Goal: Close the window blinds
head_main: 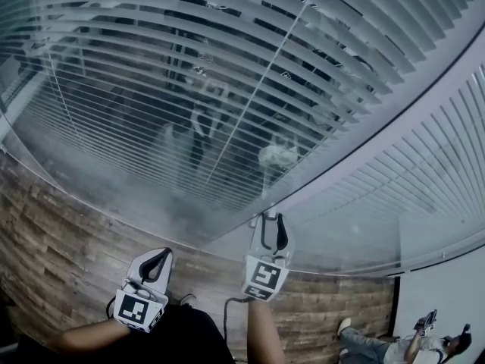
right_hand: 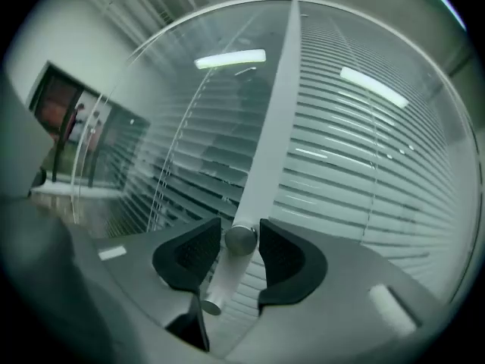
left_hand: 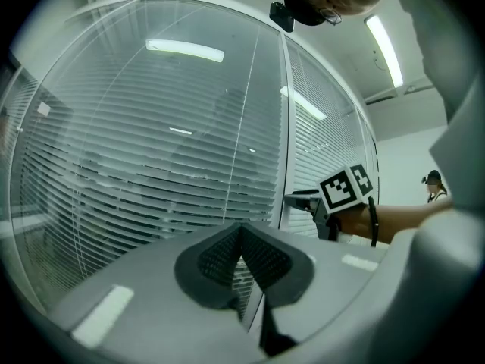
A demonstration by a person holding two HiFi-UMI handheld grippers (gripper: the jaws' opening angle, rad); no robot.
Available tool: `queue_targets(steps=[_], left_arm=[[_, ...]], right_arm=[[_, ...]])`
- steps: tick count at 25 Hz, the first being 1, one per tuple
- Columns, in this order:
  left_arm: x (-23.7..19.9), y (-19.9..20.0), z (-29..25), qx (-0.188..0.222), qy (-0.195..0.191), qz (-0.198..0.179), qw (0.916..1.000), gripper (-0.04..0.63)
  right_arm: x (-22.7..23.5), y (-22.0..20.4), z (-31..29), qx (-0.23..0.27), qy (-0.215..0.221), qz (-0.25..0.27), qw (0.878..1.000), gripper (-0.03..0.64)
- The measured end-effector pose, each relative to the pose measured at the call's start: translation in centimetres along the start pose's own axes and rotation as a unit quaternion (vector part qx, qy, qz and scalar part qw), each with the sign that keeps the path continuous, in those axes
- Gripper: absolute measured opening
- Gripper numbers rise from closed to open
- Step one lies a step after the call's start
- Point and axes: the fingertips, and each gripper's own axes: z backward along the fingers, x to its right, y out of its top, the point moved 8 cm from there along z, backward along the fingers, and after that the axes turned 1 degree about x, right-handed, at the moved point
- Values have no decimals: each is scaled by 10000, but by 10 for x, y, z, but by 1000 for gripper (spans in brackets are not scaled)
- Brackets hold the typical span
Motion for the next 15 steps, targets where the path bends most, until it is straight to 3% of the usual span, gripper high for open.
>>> queue_targets(steps=[3, 5, 7, 9, 11, 12, 15], left_arm=[[1, 2, 0, -39, 37, 22, 10000, 2], [-1, 5, -1, -31, 58, 33, 10000, 2], [-2, 6, -3, -4, 62, 26, 10000, 2], [-2, 6, -3, 7, 55, 8, 10000, 2], [0, 6, -2, 27, 22, -2, 10000, 2], [1, 5, -1, 26, 7, 7, 10000, 2], [3, 2, -1, 10, -7, 26, 10000, 2]], right_arm=[[-4, -1, -2, -117, -189, 814, 9964, 138], [-4, -2, -3, -16, -236, 811, 9964, 130], [0, -5, -3, 156, -158, 119, 9997, 127], [7, -9, -3, 314, -9, -1062, 9938, 127], [13, -11, -2, 413, 121, -2269, 9730, 127], [16, -13, 0, 467, 186, -2893, 9559, 127], [23, -23, 0, 609, 403, -4570, 8865, 127]])
